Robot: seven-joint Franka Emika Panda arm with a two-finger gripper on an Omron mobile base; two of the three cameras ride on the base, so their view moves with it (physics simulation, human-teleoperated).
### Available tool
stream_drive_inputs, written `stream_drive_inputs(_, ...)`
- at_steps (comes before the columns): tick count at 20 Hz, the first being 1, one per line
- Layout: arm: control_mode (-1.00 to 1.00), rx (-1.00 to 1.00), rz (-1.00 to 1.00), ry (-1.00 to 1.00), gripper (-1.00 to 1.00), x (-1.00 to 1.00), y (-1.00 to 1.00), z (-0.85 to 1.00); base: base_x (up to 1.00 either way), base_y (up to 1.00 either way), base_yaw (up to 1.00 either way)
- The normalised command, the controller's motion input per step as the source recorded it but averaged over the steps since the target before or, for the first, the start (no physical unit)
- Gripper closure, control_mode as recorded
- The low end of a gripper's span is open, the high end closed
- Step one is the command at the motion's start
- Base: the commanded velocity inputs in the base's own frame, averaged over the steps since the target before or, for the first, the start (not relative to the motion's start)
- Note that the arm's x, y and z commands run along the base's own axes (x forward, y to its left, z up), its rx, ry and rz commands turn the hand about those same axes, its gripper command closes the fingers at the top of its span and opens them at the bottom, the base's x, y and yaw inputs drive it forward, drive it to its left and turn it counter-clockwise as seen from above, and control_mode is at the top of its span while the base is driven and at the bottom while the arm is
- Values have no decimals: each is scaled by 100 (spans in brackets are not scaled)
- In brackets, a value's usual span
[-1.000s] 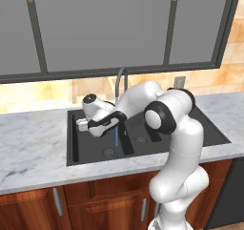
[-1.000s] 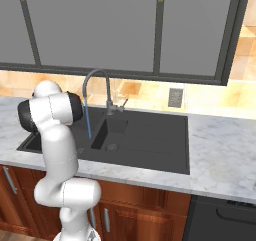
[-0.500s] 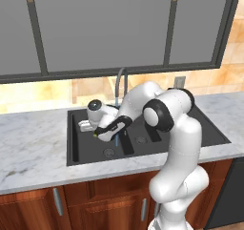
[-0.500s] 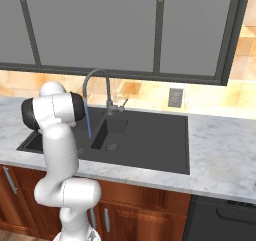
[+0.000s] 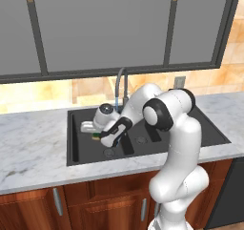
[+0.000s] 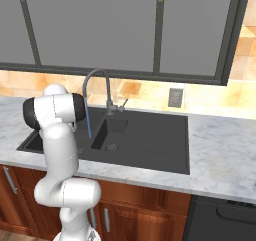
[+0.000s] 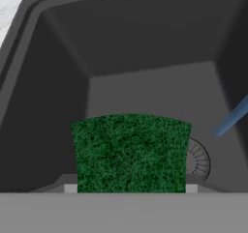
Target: Soak the sponge with water for a few seconds and then drop it inside the sink.
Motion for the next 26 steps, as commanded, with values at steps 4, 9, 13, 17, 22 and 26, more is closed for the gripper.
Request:
stream_drive_inputs(4,-100,0,0,-2,100,9,0,-1,0,0,0)
stream_drive_inputs(9,-100,0,0,0,100,0,0,0,0,0,0)
stream_drive_inputs(13,-100,-2,0,1,100,0,0,0,0,0,0)
stream_drive_inputs(17,-100,-3,0,7,100,-6,0,0,0,0,0)
stream_drive_inputs(22,-100,-2,0,6,100,-3,0,-8,0,0,0)
stream_drive_inputs(26,-100,-2,0,4,100,0,0,-27,0,0,0)
